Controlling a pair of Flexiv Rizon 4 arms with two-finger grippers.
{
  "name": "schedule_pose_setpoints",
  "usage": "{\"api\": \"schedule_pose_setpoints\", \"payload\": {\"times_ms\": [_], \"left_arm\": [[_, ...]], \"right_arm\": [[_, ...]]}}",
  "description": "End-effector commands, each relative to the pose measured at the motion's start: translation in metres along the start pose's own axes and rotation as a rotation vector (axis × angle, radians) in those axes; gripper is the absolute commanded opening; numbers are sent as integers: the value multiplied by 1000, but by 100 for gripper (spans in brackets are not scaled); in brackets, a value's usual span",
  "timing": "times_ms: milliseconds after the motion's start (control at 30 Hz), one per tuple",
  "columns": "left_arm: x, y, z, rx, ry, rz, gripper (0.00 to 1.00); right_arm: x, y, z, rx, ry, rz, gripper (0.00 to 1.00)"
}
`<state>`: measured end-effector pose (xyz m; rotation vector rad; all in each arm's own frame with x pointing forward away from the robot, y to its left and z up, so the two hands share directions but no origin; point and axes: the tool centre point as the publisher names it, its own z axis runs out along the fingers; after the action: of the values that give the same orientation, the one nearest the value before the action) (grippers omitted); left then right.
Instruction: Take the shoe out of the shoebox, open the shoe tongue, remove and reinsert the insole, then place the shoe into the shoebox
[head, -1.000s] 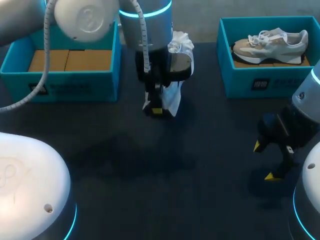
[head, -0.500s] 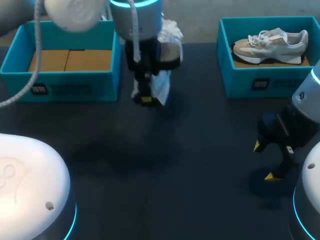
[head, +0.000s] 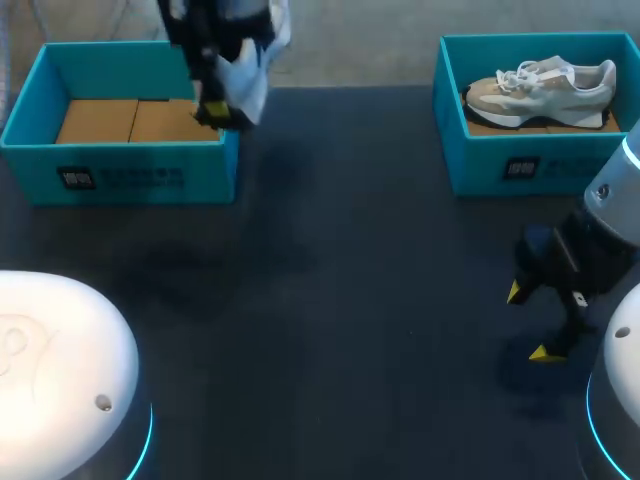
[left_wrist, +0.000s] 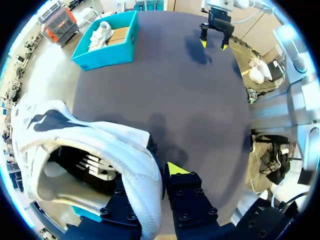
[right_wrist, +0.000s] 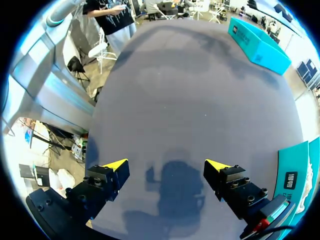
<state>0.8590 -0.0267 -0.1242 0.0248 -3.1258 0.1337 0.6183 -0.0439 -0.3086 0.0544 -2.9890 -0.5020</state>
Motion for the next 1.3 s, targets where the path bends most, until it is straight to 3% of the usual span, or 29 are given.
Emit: {"api": "schedule_pose_setpoints", "payload": {"times_ms": [33, 267, 900, 967, 1033, 1200, 1233, 1300], "left_arm": [[-23, 25, -5, 35, 26, 11, 0], [-66, 63, -16, -23, 19, 26, 0], [-66, 63, -16, -23, 19, 26, 0], [-80, 72, -17, -27, 18, 76, 0], [-94, 86, -22, 42, 30, 93, 0], [-126, 126, -19, -13, 13, 44, 0], [-132, 133, -16, 5, 29, 46, 0], [-144, 148, -7, -41, 40, 54, 0]], "right_arm": [[1, 0, 1, 2, -1, 0, 100], [1, 0, 1, 2, -1, 0, 100], [1, 0, 1, 2, -1, 0, 100], [1, 0, 1, 2, -1, 0, 100], [1, 0, 1, 2, -1, 0, 100], [1, 0, 1, 2, -1, 0, 100], [1, 0, 1, 2, -1, 0, 100], [1, 0, 1, 2, -1, 0, 100]]}}
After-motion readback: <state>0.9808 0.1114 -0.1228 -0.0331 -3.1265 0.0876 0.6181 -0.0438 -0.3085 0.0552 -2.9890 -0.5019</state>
